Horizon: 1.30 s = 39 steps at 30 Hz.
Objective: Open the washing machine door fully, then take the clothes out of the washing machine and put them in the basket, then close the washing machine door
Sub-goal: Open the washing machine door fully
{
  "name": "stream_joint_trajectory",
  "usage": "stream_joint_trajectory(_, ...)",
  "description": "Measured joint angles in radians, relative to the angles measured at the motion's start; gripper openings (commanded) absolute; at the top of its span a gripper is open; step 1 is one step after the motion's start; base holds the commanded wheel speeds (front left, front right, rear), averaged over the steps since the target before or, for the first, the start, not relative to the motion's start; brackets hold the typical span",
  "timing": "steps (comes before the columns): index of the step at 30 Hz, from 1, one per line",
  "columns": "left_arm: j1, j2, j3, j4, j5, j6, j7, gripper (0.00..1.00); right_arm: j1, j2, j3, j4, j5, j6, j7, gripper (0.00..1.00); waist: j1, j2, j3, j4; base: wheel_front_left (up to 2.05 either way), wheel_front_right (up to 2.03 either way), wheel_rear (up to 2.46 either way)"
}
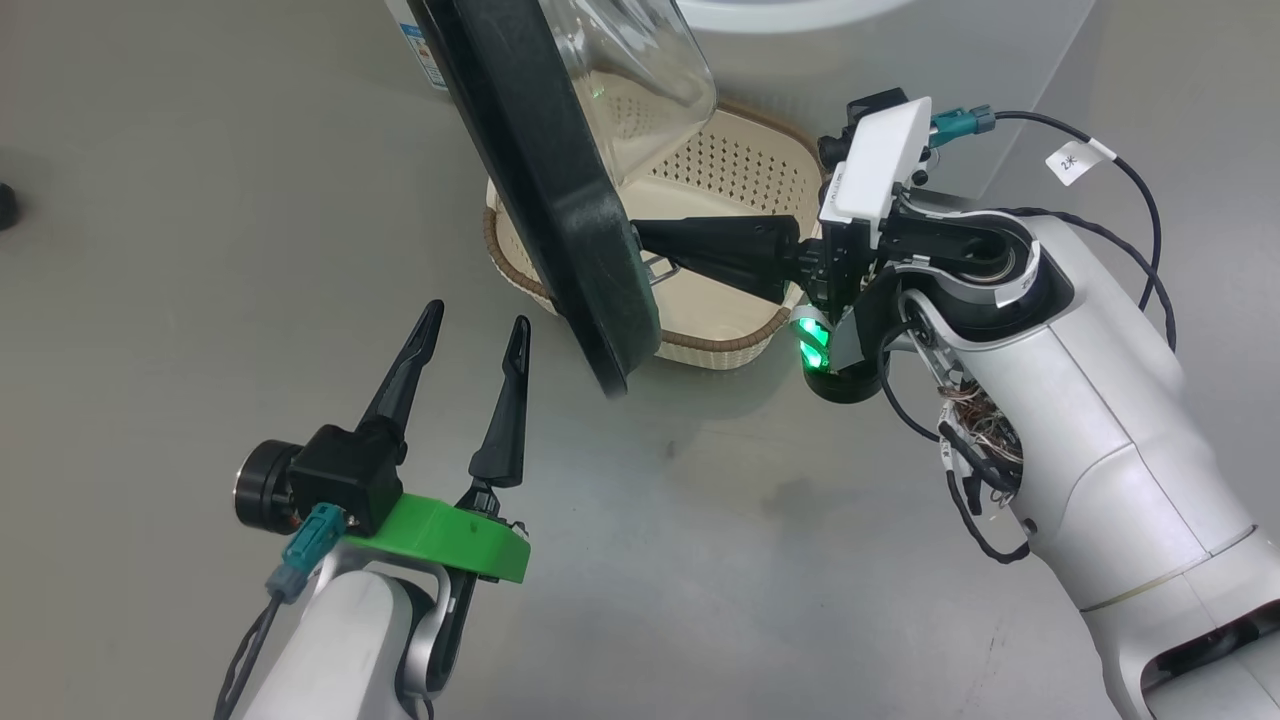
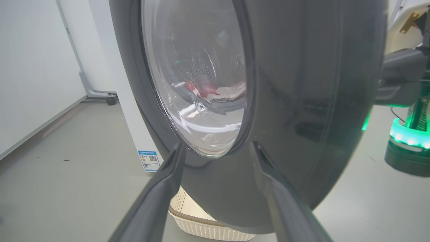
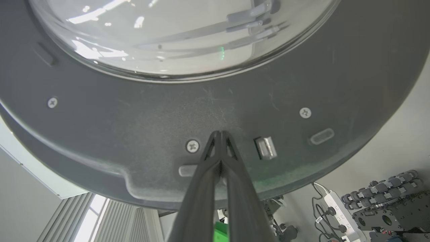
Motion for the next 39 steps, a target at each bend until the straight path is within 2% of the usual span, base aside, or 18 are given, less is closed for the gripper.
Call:
stream_joint_trajectory(14,0.001,0.000,0.010,-0.007,0.000,0.000,0.000,1.00,0.000,0.001,0.050,-0.021,0.036,0.000,-0.096,0.00,0.0000,0.0000,0.002,0.009,0.00,0.00,0.00)
stream_joint_trajectory(20,0.004,0.000,0.036,-0.004,-0.007,0.001,0.000,1.00,0.001,0.001,0.023,-0.020,-0.025,0.000,-0.149,0.00,0.0000,0.0000,-0.021,0.006,0.00,0.00,0.00)
stream_joint_trajectory(24,0.017,0.000,0.048,0.011,-0.007,0.001,0.000,1.00,0.025,-0.036,0.007,-0.020,-0.044,0.004,-0.174,0.00,0.0000,0.0000,-0.046,-0.001,0.00,0.00,0.00)
stream_joint_trajectory(26,0.027,0.000,0.058,0.019,0.001,0.001,0.000,1.00,0.046,-0.067,0.008,-0.020,-0.078,0.025,-0.195,0.00,0.0000,0.0000,-0.061,-0.005,0.00,0.00,0.00)
stream_joint_trajectory(28,0.034,0.000,0.068,0.026,0.006,0.001,0.000,1.00,0.057,-0.107,0.018,-0.025,-0.146,0.070,-0.235,0.00,0.0000,0.0000,-0.078,-0.011,0.00,0.00,0.00)
stream_joint_trajectory(29,0.038,0.000,0.074,0.029,0.012,0.001,0.000,1.00,0.058,-0.135,0.030,-0.035,-0.205,0.109,-0.272,0.00,0.0000,0.0000,-0.086,-0.014,0.00,0.00,0.00)
stream_joint_trajectory(31,0.047,0.001,0.086,0.033,0.030,0.001,0.000,1.00,0.050,-0.218,0.070,-0.064,-0.398,0.199,-0.378,0.00,0.0000,0.0000,-0.104,-0.022,0.00,0.00,0.00)
stream_joint_trajectory(33,0.057,0.001,0.093,0.038,0.040,0.001,0.000,1.00,0.052,-0.284,0.085,-0.080,-0.518,0.249,-0.450,0.00,0.0000,0.0000,-0.122,-0.031,0.00,0.00,0.00)
stream_joint_trajectory(35,0.071,0.001,0.103,0.041,0.048,0.001,0.000,1.00,0.067,-0.312,0.092,-0.086,-0.583,0.267,-0.516,0.00,0.0000,0.0000,-0.140,-0.040,0.00,0.00,0.00)
stream_joint_trajectory(39,0.105,0.003,0.137,0.041,0.058,0.001,0.000,1.00,0.125,-0.320,0.128,-0.115,-0.716,0.254,-0.644,0.00,0.0000,0.0000,-0.171,-0.065,0.00,0.00,0.00)
